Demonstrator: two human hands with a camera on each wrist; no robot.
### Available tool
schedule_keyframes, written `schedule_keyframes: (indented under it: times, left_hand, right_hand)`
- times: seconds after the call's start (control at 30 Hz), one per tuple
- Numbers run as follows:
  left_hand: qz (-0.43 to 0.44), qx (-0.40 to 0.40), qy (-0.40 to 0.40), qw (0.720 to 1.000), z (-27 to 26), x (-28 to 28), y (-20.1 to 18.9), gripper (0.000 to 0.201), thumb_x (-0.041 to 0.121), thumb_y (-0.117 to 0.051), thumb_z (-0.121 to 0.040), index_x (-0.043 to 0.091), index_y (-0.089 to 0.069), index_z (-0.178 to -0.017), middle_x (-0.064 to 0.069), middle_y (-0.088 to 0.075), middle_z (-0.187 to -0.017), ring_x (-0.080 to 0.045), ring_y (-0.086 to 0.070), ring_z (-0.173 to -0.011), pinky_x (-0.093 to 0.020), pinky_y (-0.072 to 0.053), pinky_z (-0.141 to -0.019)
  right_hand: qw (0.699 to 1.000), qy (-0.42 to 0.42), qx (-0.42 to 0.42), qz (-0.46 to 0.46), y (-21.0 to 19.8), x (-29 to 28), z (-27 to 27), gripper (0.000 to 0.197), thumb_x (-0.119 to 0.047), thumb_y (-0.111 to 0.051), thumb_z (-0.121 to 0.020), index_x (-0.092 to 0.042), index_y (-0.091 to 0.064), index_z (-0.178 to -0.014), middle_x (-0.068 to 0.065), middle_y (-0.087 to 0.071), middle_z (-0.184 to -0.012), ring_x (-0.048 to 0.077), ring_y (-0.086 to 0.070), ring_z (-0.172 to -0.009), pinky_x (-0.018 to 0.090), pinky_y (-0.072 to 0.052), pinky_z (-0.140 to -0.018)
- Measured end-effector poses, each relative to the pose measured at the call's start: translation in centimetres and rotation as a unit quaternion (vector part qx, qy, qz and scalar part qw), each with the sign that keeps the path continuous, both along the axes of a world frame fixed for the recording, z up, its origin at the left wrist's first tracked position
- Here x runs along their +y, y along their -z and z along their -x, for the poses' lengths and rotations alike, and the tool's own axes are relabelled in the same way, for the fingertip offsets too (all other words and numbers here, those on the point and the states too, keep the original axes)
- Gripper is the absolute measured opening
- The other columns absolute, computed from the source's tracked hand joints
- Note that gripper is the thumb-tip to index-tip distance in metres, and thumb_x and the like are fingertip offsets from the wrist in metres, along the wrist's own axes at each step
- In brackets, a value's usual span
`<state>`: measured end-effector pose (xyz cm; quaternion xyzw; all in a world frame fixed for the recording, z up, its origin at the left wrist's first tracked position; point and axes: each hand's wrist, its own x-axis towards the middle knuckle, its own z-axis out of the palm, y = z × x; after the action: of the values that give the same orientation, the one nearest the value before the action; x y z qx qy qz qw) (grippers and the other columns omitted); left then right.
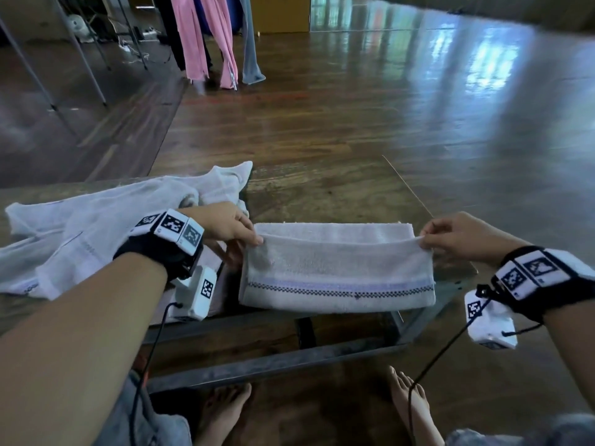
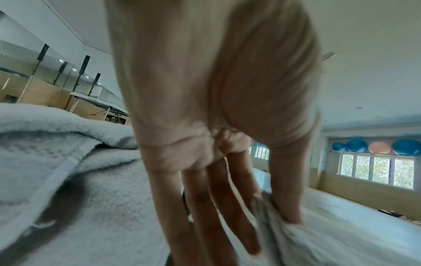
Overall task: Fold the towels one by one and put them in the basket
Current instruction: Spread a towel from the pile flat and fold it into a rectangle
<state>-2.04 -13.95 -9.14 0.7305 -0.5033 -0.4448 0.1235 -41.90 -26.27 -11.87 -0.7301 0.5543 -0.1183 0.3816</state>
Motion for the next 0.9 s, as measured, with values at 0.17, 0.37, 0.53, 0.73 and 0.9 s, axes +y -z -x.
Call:
schedule_keyframes:
  times: [0.17, 0.37, 0.53, 0.73, 0.9]
  left_hand:
    - [0.120, -0.093, -0.069, 0.986, 0.0, -1.8, 1.7, 0.015, 0.022, -0.079, -0.081, 0.008, -0.073, -0.083, -0.009, -0.070, -0.071, -0.016, -0.067, -0.063, -0.033, -0.061, -0.057]
    - [0.145, -0.134, -0.078, 0.977, 0.6, -3.2, 2.8, 0.013, 0.022, -0.080, -0.081, 0.013, -0.073, -0.074, -0.009, -0.071, -0.081, -0.031, -0.071, -0.073, -0.037, -0.062, -0.062]
    - [0.145, -0.166, -0.047, 0.974, 0.7, -3.7, 3.0, 0.014, 0.022, -0.080, -0.080, 0.009, -0.079, -0.080, -0.009, -0.075, -0.084, -0.034, -0.072, -0.070, -0.035, -0.062, -0.066]
    - [0.195, -0.189, -0.054, 0.961, 1.0, -3.3, 1.6, 0.011, 0.019, -0.083, -0.076, 0.008, -0.080, -0.079, -0.006, -0.072, -0.068, -0.017, -0.064, -0.061, -0.028, -0.054, -0.064]
    - [0.389, -0.146, -0.127, 0.900, 2.0, -2.8, -2.1, 0.006, 0.014, -0.081, -0.077, 0.008, -0.079, -0.077, -0.010, -0.074, -0.076, -0.023, -0.071, -0.070, -0.032, -0.060, -0.067]
  right_hand:
    - [0.987, 0.043, 0.041, 0.149, 1.3, -0.9, -2.0, 0.013, -0.030, -0.074, -0.087, -0.022, -0.071, -0.076, -0.005, -0.072, -0.077, 0.013, -0.066, -0.075, 0.023, -0.043, -0.060]
    - [0.984, 0.060, 0.067, 0.151, 2.2, -1.7, -3.5, 0.012, -0.032, -0.070, -0.089, -0.029, -0.067, -0.078, -0.003, -0.070, -0.094, 0.026, -0.062, -0.103, 0.048, -0.047, -0.101]
    - [0.983, 0.031, 0.086, 0.162, 2.2, -2.2, -3.9, 0.009, -0.027, -0.072, -0.090, -0.020, -0.072, -0.085, 0.001, -0.070, -0.091, 0.027, -0.063, -0.100, 0.039, -0.050, -0.093]
    - [0.976, 0.062, 0.072, 0.195, 0.8, -2.0, -4.5, 0.009, -0.023, -0.074, -0.088, -0.022, -0.072, -0.079, 0.005, -0.071, -0.090, 0.027, -0.063, -0.100, 0.039, -0.052, -0.094]
    - [0.926, 0.130, -0.014, 0.353, -2.0, -1.4, -5.2, 0.013, -0.017, -0.069, -0.091, -0.011, -0.076, -0.101, 0.010, -0.075, -0.093, 0.032, -0.066, -0.100, 0.038, -0.045, -0.102]
